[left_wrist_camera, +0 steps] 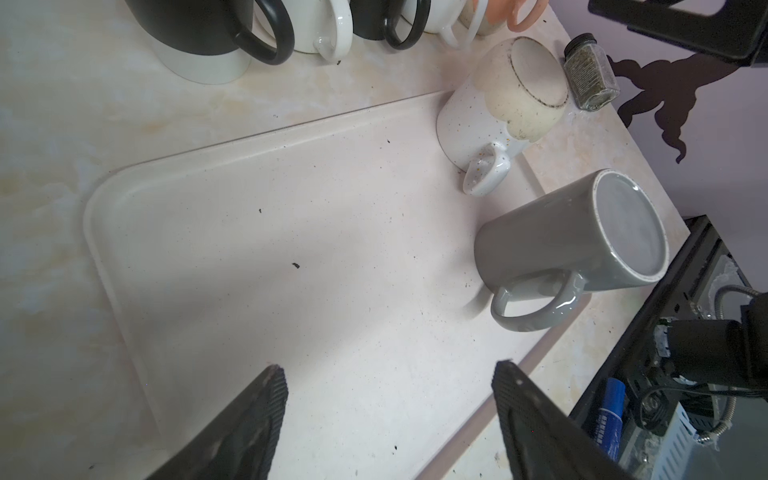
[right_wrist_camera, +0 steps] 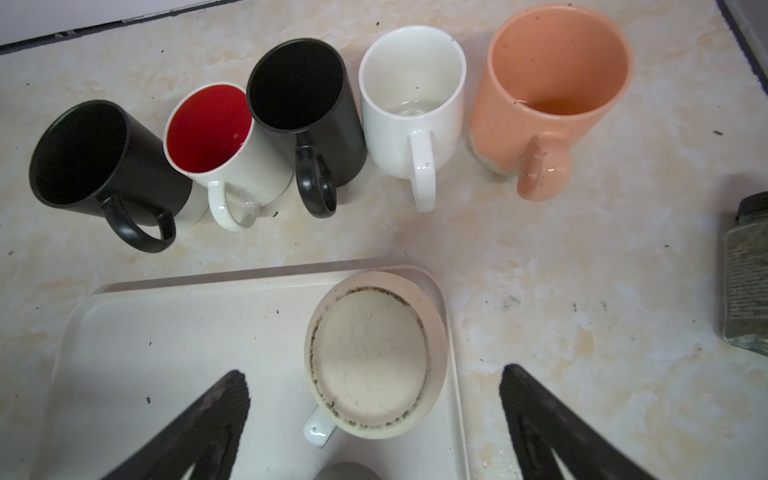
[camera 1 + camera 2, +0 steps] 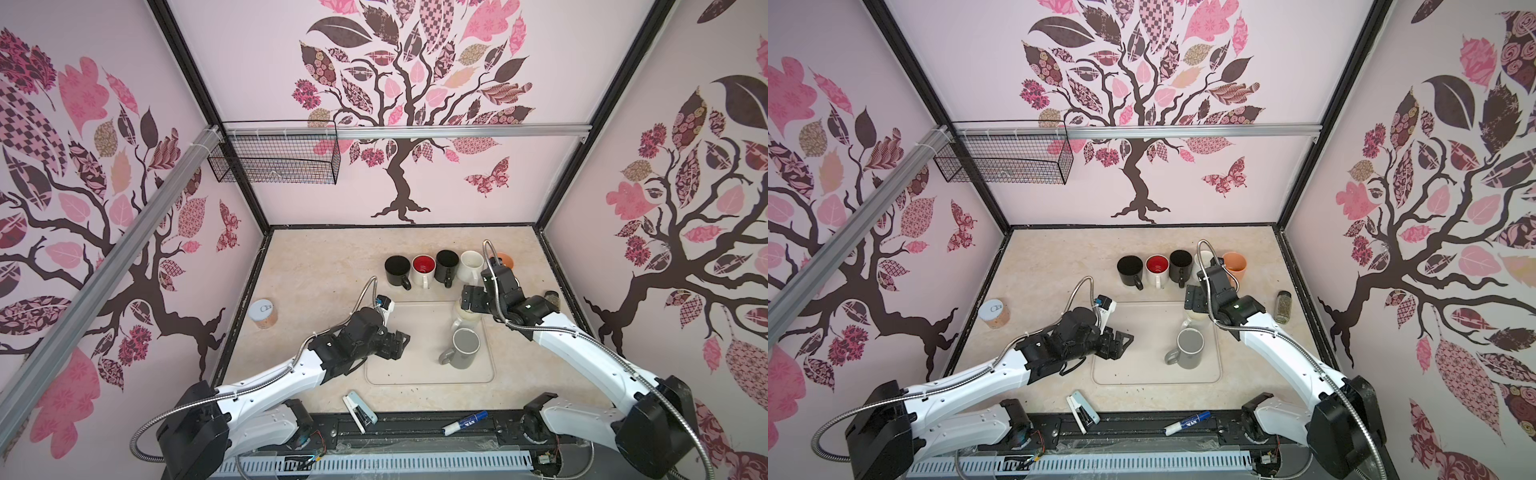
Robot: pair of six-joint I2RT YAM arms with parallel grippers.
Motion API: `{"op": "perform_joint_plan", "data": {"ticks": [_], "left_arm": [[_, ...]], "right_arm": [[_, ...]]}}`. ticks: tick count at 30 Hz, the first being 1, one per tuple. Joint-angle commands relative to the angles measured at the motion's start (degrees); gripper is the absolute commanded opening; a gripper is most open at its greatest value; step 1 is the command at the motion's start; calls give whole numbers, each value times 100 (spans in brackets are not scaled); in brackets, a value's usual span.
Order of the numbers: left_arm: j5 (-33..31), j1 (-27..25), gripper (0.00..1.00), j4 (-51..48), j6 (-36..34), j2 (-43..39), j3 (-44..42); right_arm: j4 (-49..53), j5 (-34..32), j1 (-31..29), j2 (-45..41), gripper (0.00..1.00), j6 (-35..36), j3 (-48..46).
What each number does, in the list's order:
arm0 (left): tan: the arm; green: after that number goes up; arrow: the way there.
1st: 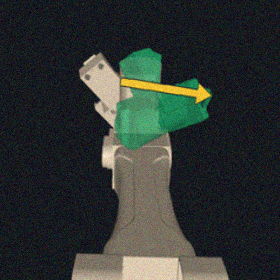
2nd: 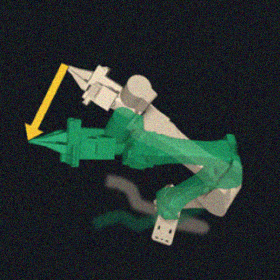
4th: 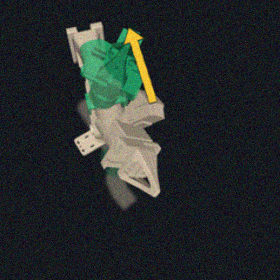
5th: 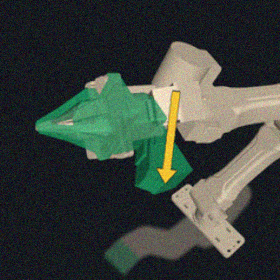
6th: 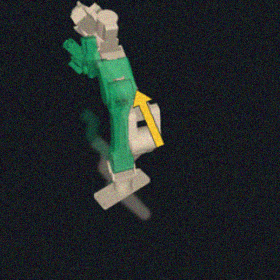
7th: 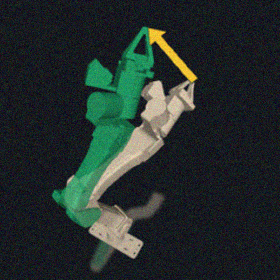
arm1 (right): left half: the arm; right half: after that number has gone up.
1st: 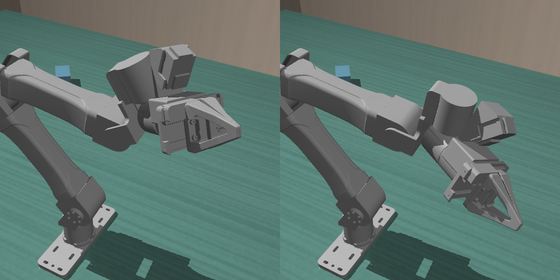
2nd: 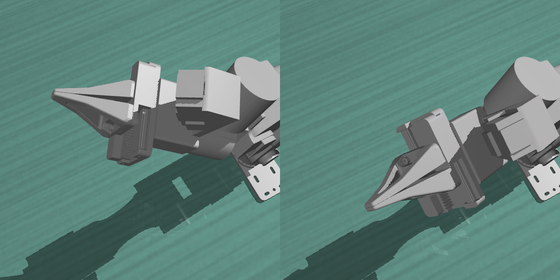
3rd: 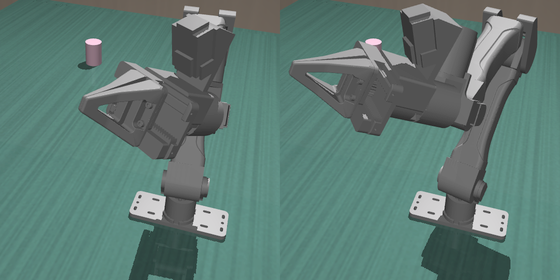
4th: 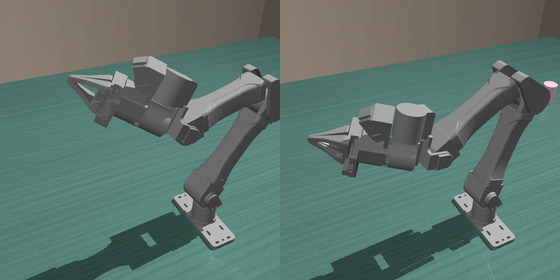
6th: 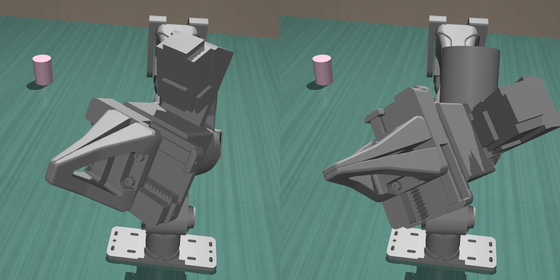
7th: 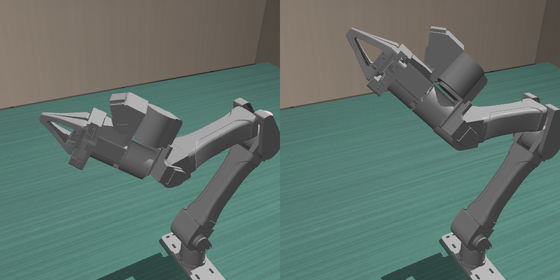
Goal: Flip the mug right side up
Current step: 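Move the left gripper over the upside-down grey mug while the right gripper hovers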
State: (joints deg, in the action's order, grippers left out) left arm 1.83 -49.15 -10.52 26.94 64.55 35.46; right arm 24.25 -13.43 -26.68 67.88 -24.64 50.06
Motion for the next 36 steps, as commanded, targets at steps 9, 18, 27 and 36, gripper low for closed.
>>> {"op": "perform_joint_plan", "data": {"ticks": [9, 18, 27, 36], "left_arm": [[126, -17, 82, 285, -245, -147, 156], [567, -470, 64, 528, -569, 316, 451], [187, -917, 70, 362, -685, 828, 885], [87, -1142, 69, 263, -782, 1031, 1225]], "right_arm": [[-199, 58, -26, -56, 98, -129, -155], [-238, 189, -28, -430, 96, -93, -190], [-484, 487, -28, -674, 95, -70, -300], [-535, 447, -29, -843, 93, -127, -359]]}}
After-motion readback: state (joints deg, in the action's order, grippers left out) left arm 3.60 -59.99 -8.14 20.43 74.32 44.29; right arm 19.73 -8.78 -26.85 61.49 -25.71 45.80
